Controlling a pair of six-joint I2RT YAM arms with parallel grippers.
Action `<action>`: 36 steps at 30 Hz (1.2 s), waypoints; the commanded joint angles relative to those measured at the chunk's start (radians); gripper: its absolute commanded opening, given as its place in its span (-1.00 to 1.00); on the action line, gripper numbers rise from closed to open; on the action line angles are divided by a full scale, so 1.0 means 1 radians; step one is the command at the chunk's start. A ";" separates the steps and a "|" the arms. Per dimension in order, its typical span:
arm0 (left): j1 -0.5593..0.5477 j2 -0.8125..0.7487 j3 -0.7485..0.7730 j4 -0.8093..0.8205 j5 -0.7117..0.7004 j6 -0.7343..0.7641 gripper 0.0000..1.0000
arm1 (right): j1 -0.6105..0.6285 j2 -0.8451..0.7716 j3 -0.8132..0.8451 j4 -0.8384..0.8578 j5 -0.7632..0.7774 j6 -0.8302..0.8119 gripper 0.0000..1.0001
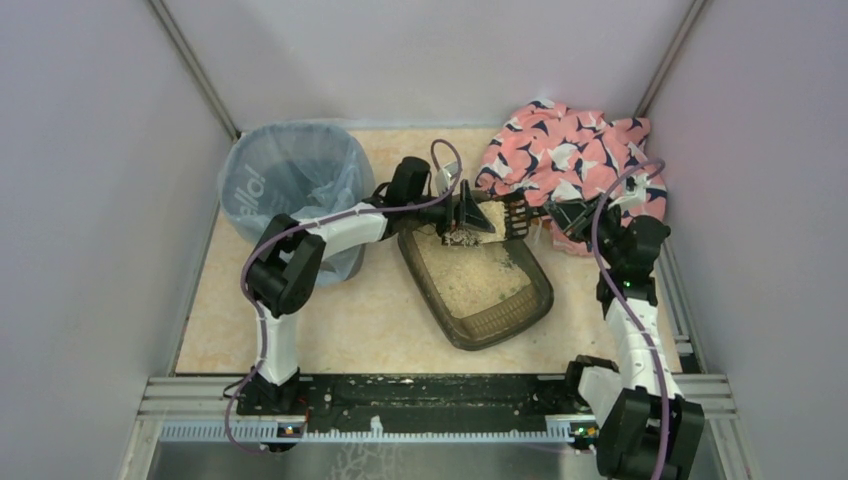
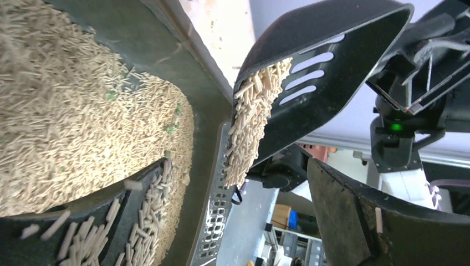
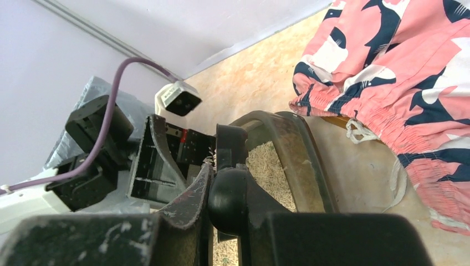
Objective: Clean the litter box
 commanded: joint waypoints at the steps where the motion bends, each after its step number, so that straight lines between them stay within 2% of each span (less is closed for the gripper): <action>1: 0.009 -0.058 0.092 -0.320 -0.151 0.248 0.97 | -0.012 -0.030 0.013 0.053 -0.004 0.000 -1.00; 9: 0.005 -0.088 0.159 -0.561 -0.395 0.421 0.98 | -0.011 -0.022 -0.009 0.064 -0.032 -0.014 -1.00; 13: -0.016 -0.105 0.174 -0.627 -0.490 0.485 0.98 | -0.008 -0.009 -0.017 0.058 -0.041 -0.030 -1.00; 18: -0.082 -0.174 0.142 -0.588 -0.601 0.559 0.98 | 0.025 0.025 0.036 -0.077 -0.029 -0.148 -1.00; 25: -0.090 -0.177 0.166 -0.568 -0.610 0.610 0.98 | 0.078 0.043 0.051 -0.188 0.000 -0.260 -1.00; 31: -0.088 -0.206 0.102 -0.384 -0.566 0.633 0.97 | 0.160 0.134 0.078 -0.211 -0.007 -0.311 -1.00; 36: -0.088 -0.170 0.132 -0.341 -0.556 0.640 0.97 | 0.231 0.175 0.084 -0.244 0.034 -0.369 -1.00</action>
